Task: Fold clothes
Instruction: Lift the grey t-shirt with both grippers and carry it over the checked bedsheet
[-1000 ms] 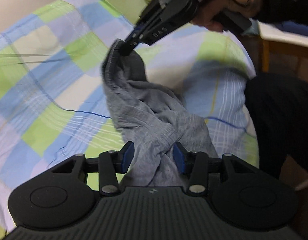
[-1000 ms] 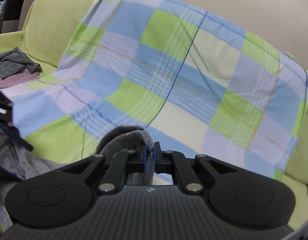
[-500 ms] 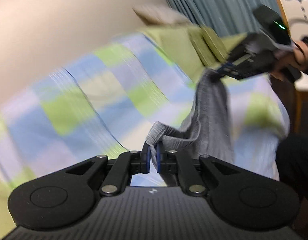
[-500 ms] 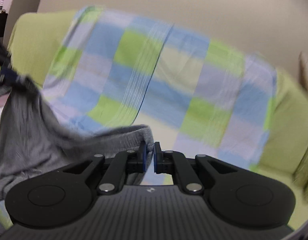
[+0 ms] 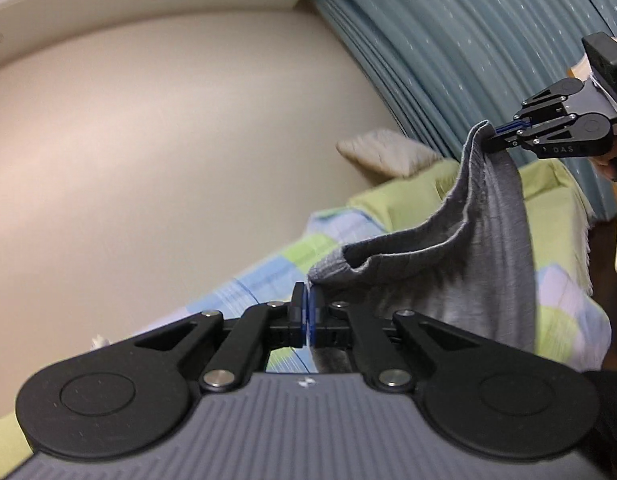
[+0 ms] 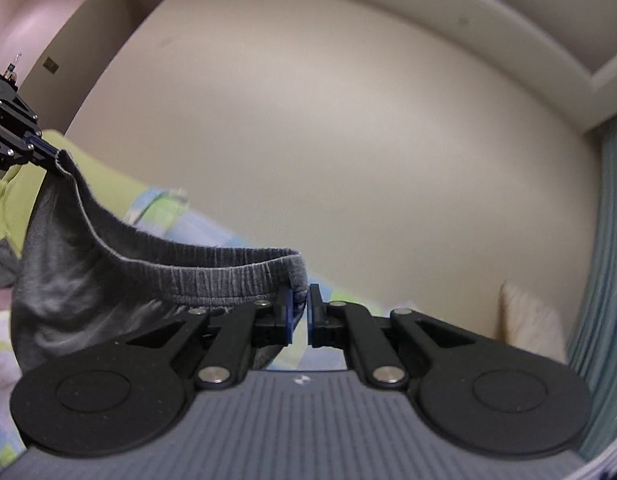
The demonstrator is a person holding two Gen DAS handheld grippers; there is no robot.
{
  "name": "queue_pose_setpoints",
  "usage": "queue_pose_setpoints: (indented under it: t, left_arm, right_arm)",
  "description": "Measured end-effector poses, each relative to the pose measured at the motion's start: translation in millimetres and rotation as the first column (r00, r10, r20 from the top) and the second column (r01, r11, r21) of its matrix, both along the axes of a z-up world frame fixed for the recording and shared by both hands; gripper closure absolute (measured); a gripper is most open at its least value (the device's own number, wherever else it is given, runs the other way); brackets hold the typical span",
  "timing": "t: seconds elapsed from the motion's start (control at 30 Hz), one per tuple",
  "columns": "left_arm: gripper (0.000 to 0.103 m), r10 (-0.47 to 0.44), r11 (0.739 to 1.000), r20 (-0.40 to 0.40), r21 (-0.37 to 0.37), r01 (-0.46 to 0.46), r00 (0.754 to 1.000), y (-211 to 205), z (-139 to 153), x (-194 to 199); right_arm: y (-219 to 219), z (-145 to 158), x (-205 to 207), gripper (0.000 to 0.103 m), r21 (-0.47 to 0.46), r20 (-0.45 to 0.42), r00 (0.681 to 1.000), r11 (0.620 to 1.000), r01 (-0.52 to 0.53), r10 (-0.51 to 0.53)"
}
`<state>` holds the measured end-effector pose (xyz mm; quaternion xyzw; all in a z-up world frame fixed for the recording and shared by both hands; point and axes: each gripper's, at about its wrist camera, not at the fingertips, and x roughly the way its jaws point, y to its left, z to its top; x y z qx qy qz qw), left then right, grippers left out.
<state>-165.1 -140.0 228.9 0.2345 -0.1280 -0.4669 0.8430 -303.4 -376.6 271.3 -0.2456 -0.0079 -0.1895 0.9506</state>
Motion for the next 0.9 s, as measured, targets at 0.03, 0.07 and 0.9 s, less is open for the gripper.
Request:
queue_pose_setpoints:
  t: [0.03,0.07,0.9]
  left_arm:
    - [0.103,0.004,1.0,0.01,-0.009,-0.003,1.0,-2,7,-1]
    - [0.103,0.007,1.0,0.013,-0.014,-0.007,1.0,-5,12,1]
    - [0.103,0.327,0.901,-0.468,0.417,-0.121,0.821,-228,-264,384]
  right_arm:
    - [0,7,-2,0.1,-0.01,0.011,1.0,1.0,0.002,-0.002]
    - [-2,14,-1,0.1,-0.019,0.019,1.0,1.0,0.007,-0.006]
    - [-239,-278,353,0.1,0.229,-0.594,0.805,0.961,0.158,0.01]
